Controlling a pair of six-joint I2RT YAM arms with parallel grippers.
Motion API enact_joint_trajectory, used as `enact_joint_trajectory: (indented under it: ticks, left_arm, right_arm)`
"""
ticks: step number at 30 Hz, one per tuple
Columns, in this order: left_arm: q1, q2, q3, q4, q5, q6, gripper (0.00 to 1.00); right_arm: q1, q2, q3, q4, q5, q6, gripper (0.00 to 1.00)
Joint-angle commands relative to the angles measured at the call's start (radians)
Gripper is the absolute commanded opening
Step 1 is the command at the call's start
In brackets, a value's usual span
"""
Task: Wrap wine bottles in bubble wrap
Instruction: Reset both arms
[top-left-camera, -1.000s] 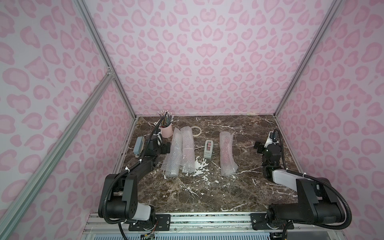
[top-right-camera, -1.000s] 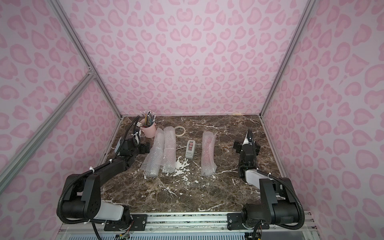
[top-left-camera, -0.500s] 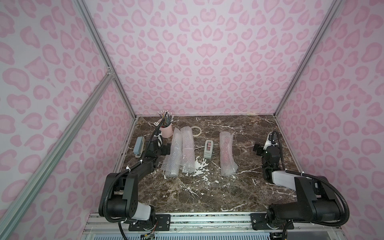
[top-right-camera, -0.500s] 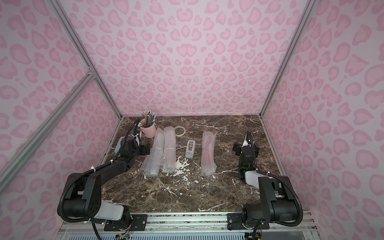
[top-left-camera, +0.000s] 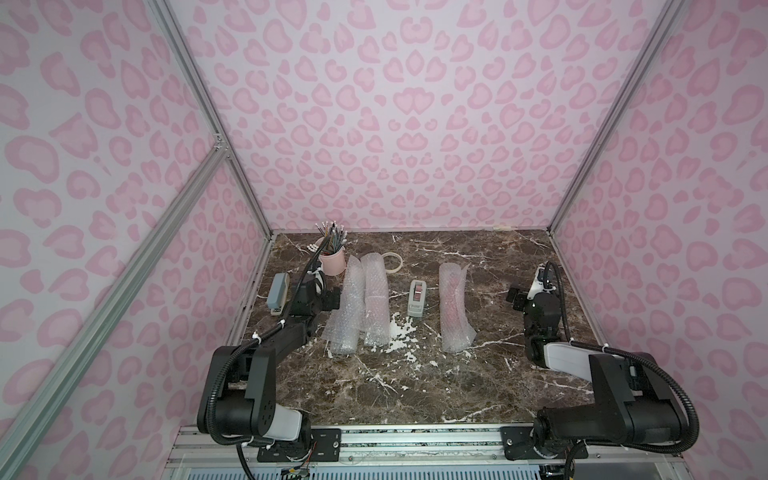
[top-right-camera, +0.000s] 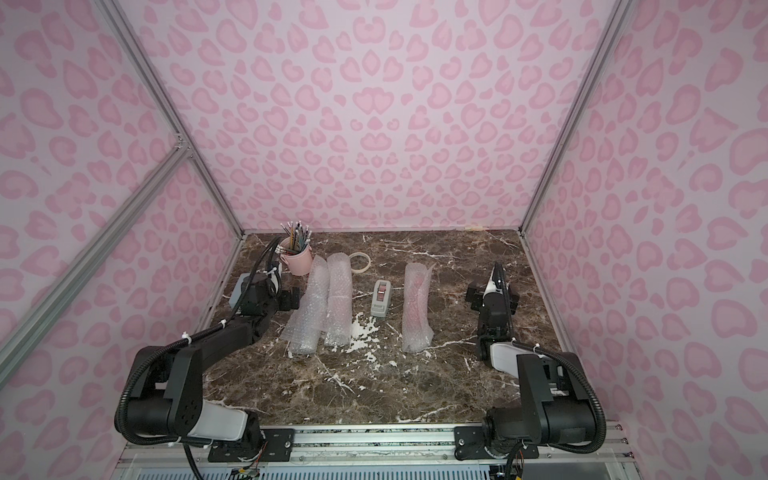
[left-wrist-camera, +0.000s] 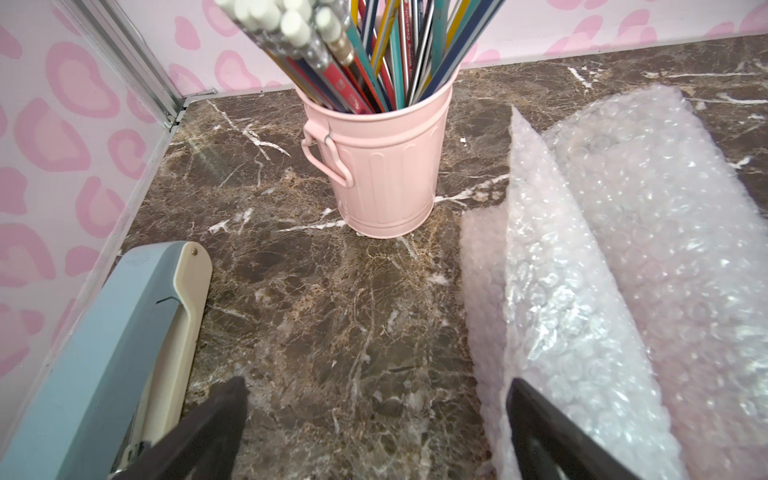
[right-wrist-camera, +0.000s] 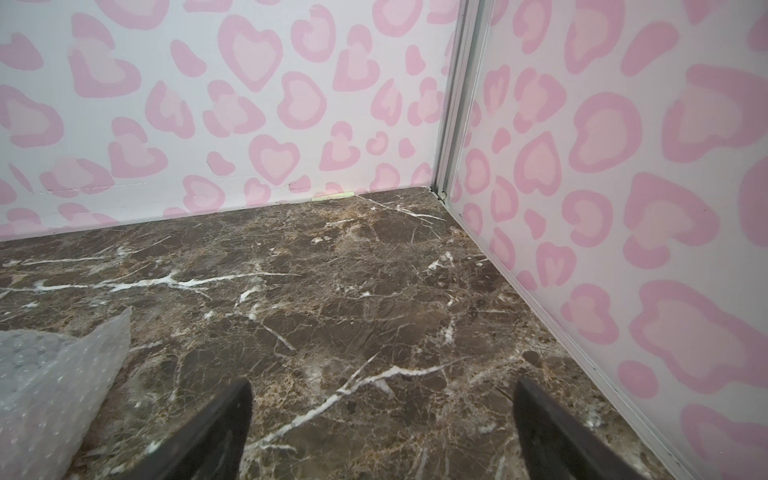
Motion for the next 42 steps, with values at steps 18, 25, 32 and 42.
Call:
enact_joint_trajectory:
  ticks: [18, 25, 32, 42]
  left_arm:
    - [-0.001, -0.009, -0.009, 0.055, -0.013, -0.008, 0.98]
    - [-0.001, -0.036, -0.011, 0.050, -0.013, -0.012, 0.98]
    - [-0.001, -0.026, -0.009, 0.048, -0.030, -0.018, 0.98]
    - [0.000, -0.026, -0.015, 0.057, -0.040, -0.020, 0.98]
  right_arm:
    - [0.012, 0.029, 0.006, 0.045, 0.030, 0.003, 0.99]
    - [0.013, 0.032, 0.011, 0.038, 0.046, 0.009, 0.99]
    - [0.012, 0.037, 0.018, 0.027, 0.061, 0.016, 0.99]
    - [0.027, 0.051, 0.004, 0.062, 0.058, -0.006, 0.99]
